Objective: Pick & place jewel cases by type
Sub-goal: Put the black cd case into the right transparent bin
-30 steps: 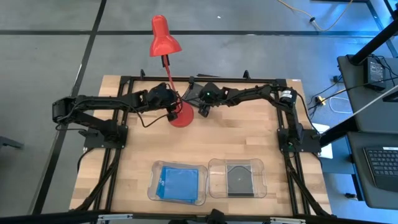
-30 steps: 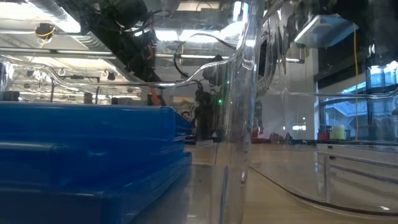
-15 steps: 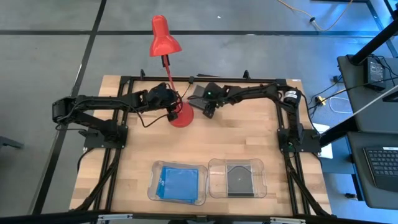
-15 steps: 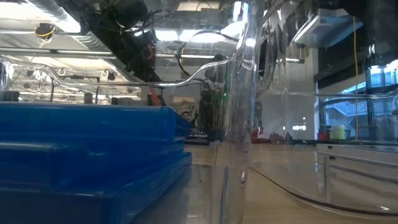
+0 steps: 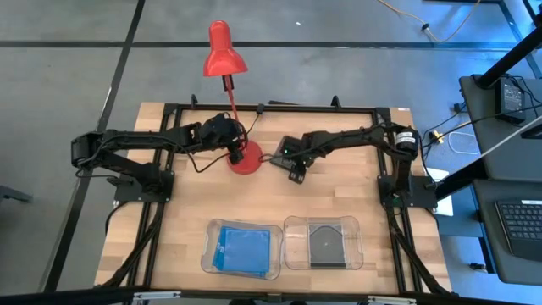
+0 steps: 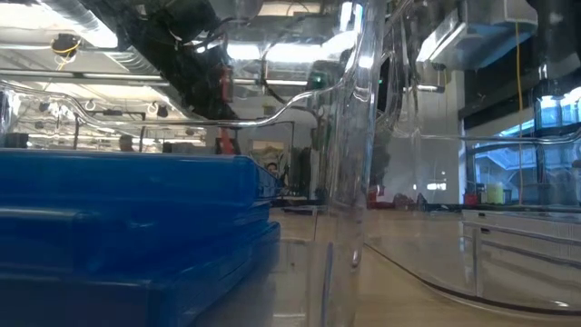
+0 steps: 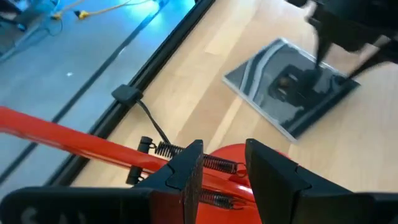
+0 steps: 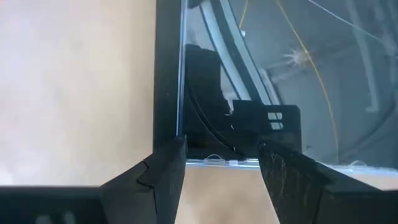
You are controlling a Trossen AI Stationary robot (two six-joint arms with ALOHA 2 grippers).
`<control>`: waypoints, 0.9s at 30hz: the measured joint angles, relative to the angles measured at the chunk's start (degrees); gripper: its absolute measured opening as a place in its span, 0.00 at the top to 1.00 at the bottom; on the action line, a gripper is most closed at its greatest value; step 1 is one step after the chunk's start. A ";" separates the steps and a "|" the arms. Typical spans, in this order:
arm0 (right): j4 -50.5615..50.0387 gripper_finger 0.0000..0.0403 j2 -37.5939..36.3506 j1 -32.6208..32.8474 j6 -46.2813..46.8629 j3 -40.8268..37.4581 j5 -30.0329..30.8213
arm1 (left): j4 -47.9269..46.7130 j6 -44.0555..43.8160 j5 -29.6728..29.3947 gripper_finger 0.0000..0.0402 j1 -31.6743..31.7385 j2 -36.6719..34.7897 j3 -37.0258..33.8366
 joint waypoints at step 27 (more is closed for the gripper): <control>-1.96 0.50 -0.22 13.51 5.69 -0.67 2.97 | 0.93 13.53 4.06 0.73 -14.64 14.24 2.69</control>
